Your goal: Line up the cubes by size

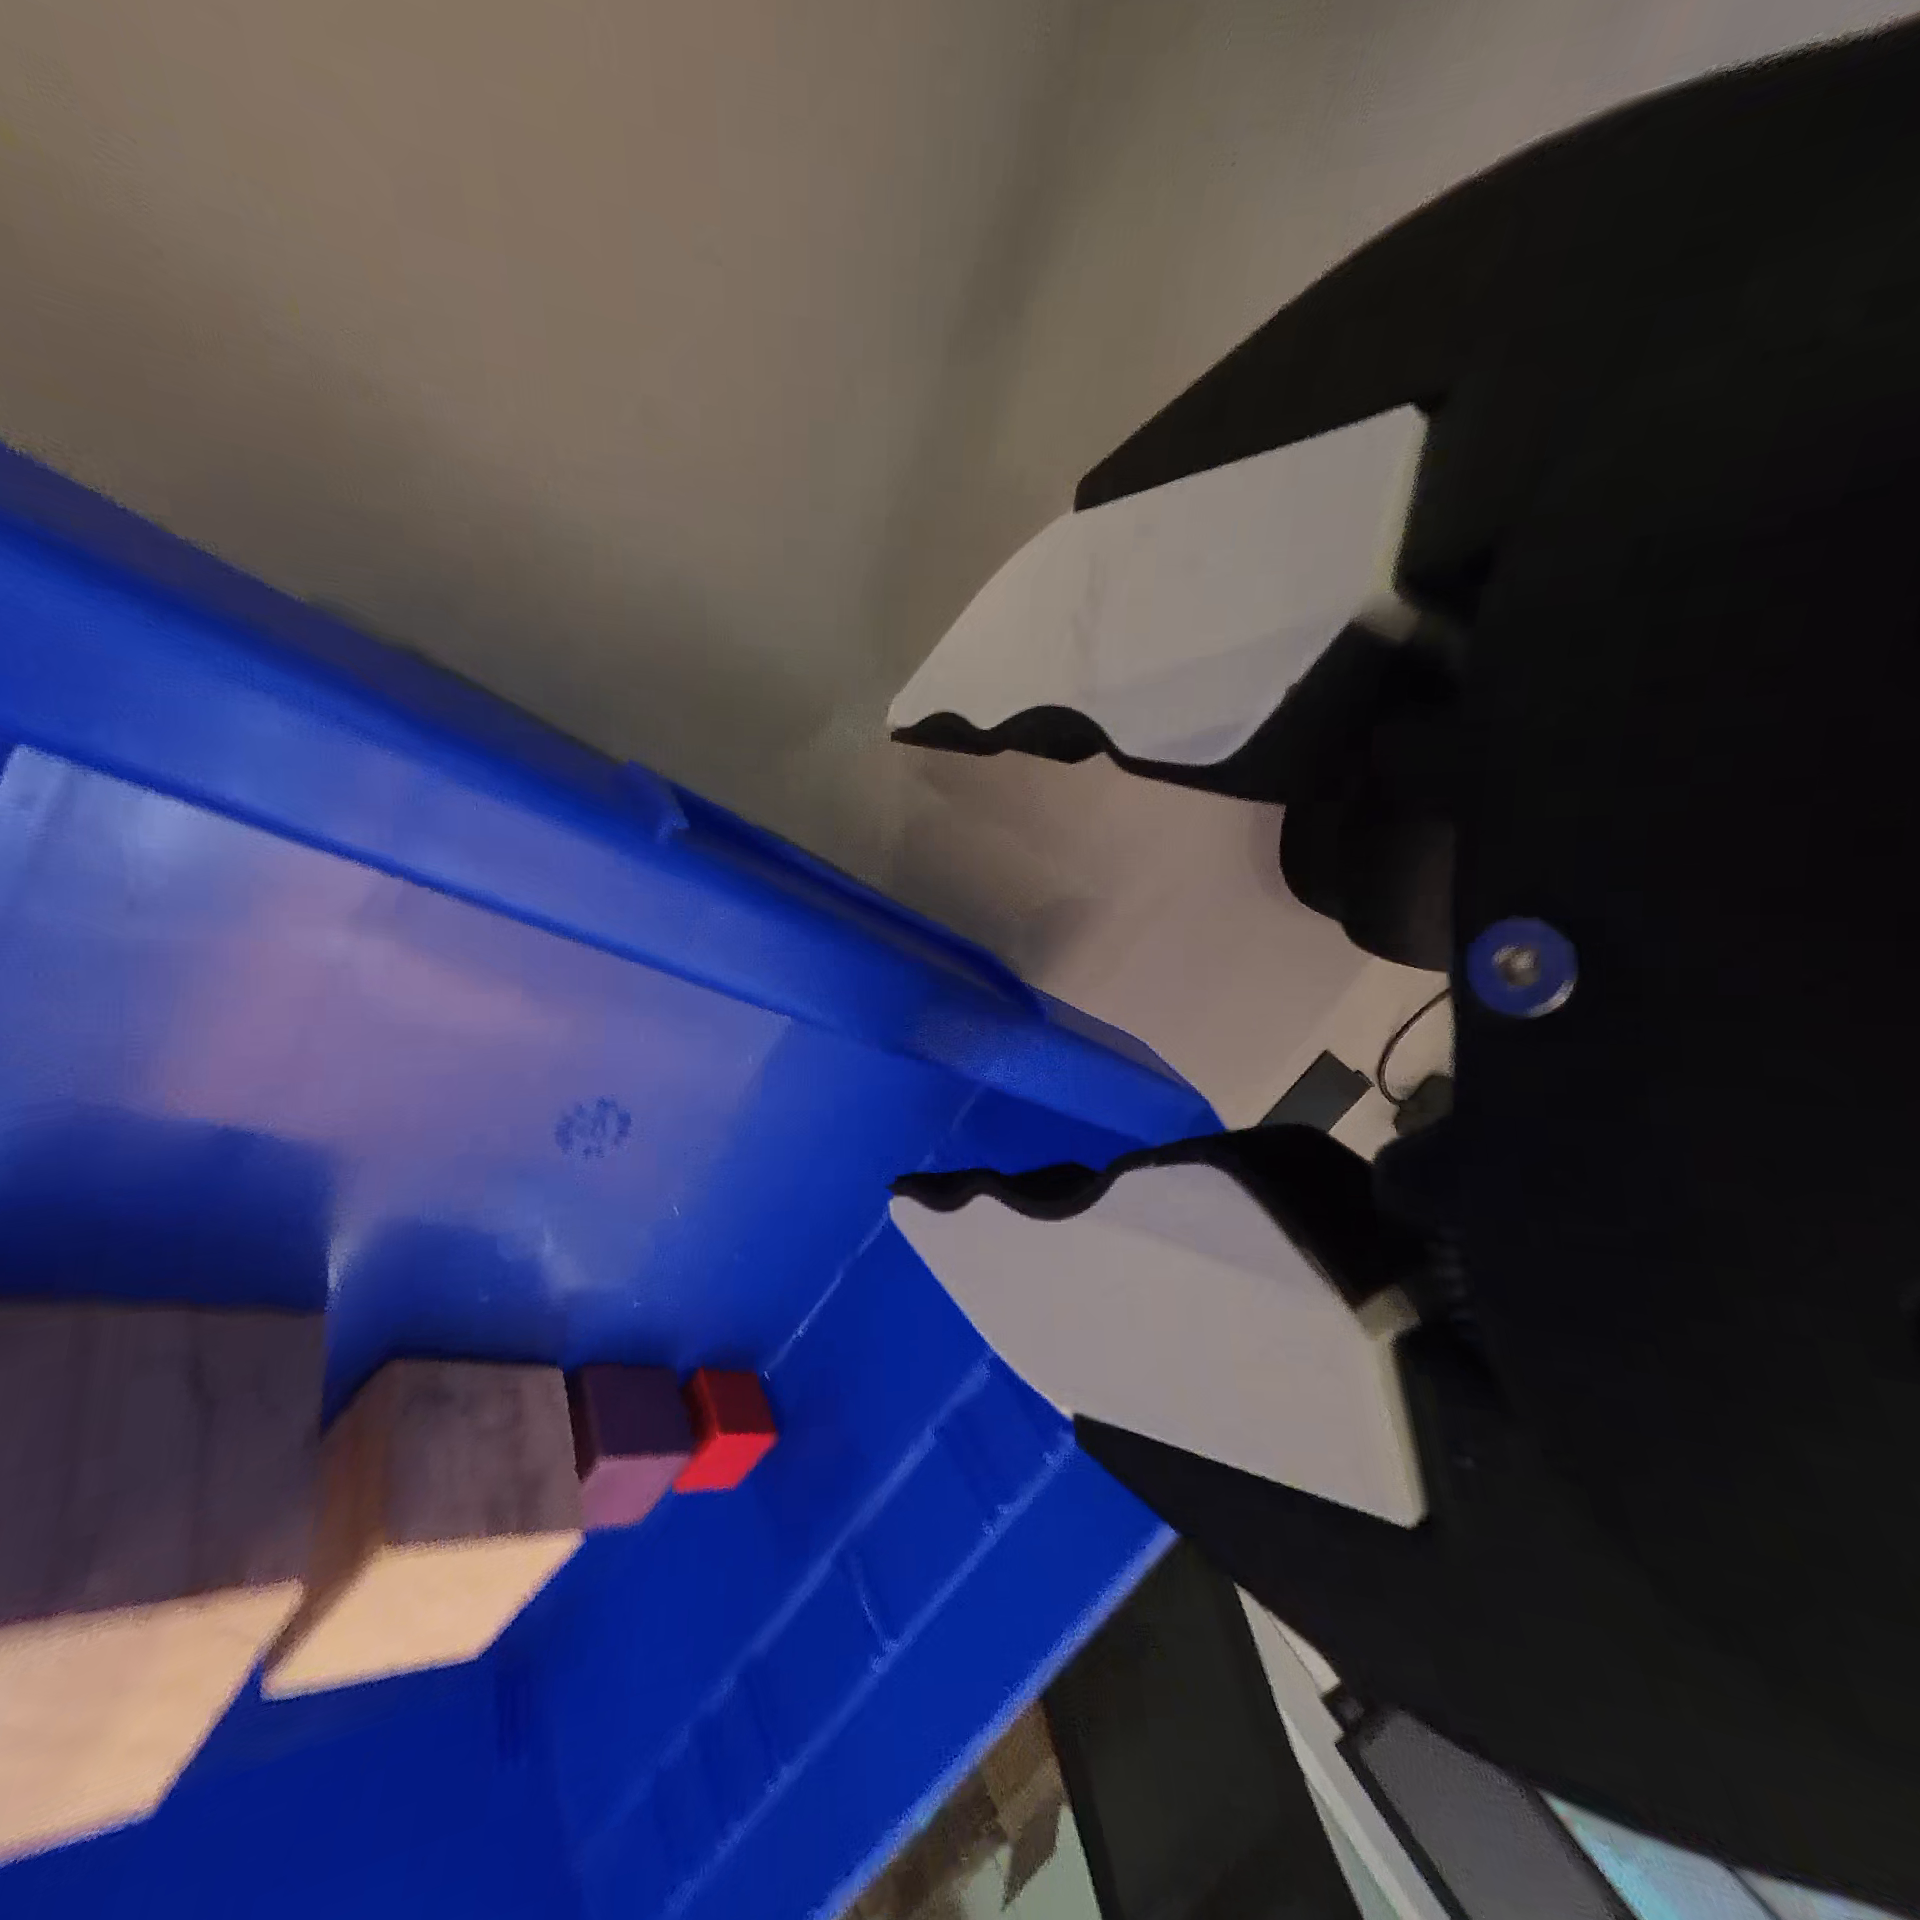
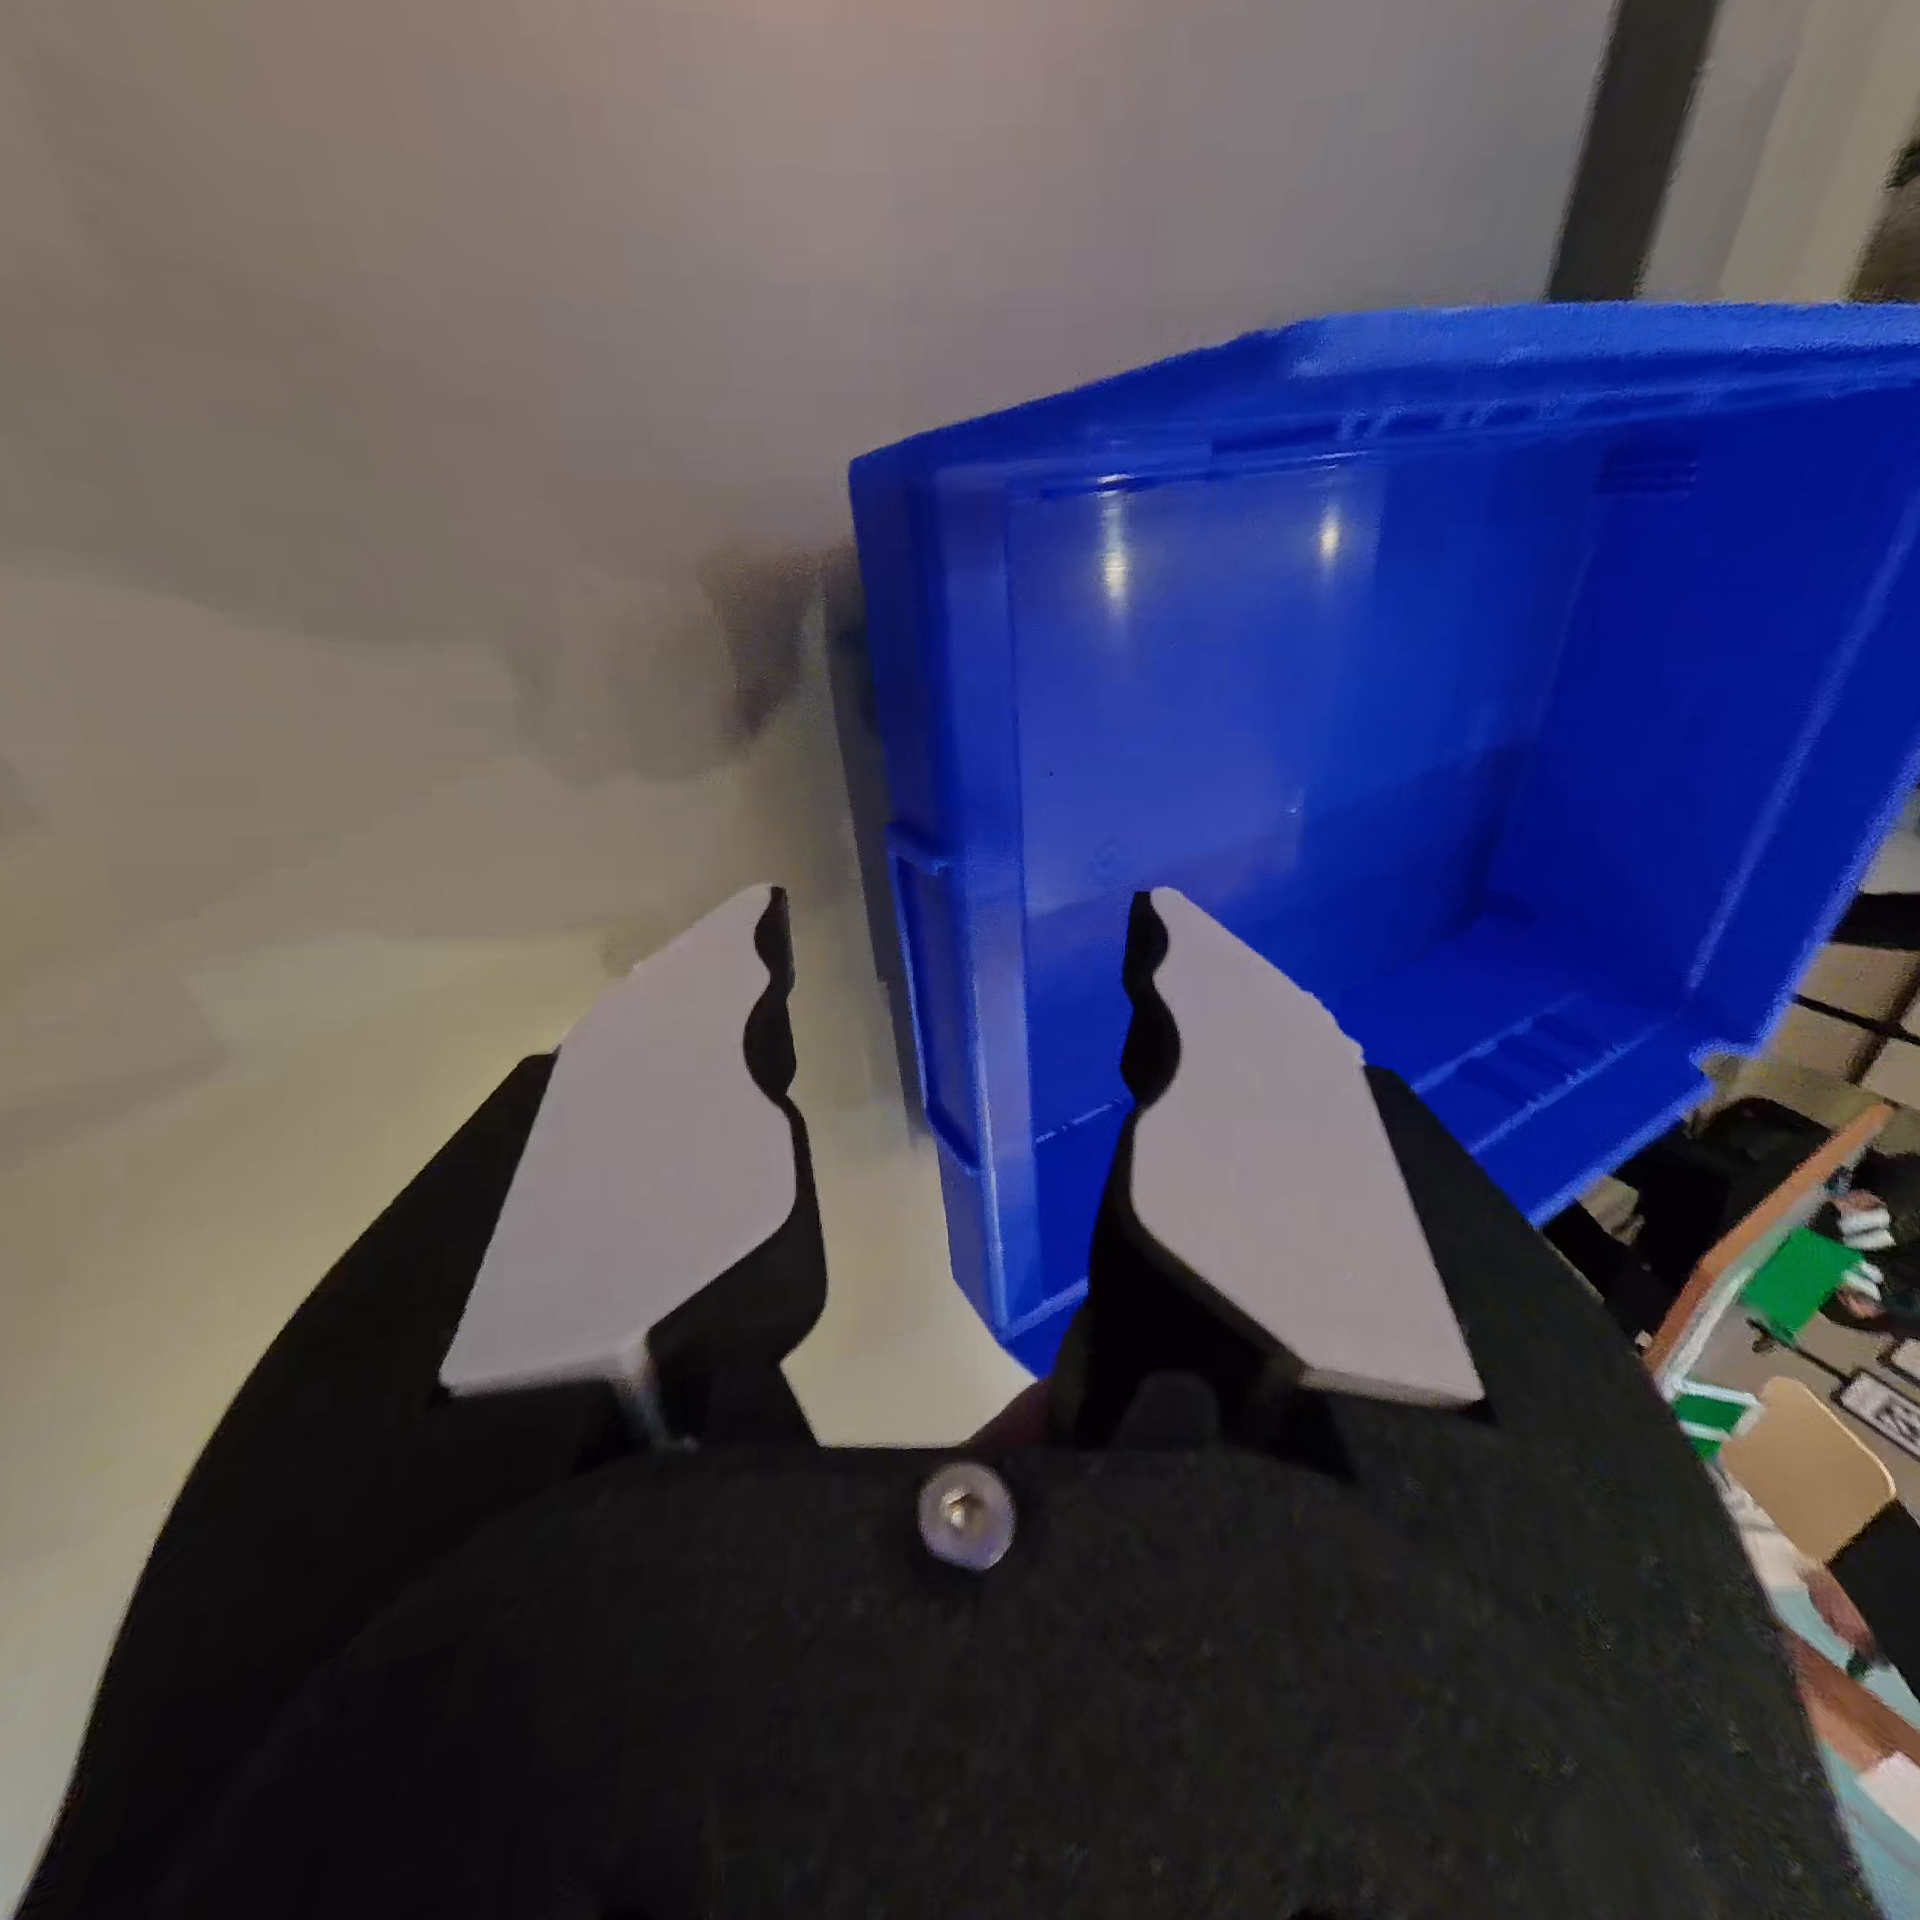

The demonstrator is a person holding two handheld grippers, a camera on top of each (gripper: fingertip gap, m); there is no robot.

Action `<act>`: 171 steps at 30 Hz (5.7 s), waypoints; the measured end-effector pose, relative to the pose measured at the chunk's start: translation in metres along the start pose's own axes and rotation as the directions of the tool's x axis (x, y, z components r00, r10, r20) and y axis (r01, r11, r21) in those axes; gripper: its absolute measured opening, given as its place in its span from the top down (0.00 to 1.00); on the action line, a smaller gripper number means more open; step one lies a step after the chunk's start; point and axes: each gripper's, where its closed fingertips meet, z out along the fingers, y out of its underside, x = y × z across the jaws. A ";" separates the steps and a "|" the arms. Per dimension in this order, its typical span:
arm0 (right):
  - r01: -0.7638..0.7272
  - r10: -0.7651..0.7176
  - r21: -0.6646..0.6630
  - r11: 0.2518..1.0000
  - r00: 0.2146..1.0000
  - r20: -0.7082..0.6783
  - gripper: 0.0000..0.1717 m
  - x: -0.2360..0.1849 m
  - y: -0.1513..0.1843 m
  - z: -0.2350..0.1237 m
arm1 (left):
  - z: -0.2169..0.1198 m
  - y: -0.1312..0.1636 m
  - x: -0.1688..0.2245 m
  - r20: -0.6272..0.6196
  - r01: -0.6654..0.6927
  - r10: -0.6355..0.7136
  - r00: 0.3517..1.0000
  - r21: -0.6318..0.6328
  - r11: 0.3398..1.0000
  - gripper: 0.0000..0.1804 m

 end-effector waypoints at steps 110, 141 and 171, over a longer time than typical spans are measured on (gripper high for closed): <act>-0.012 0.341 0.774 0.634 0.902 -0.266 0.81 0.000 -0.338 0.022 | -0.011 -0.082 -0.129 0.200 -0.185 0.137 0.970 0.245 0.952 0.55; -0.042 0.367 0.810 0.584 0.904 -0.218 0.80 0.002 -0.338 0.014 | -0.040 -0.101 -0.139 0.058 0.079 -0.132 0.990 0.545 0.835 0.64; -0.006 0.169 0.992 -0.129 0.985 0.028 0.63 0.063 -0.417 -0.213 | -0.293 -0.295 -0.002 0.037 -0.037 0.099 0.994 0.999 -0.006 0.65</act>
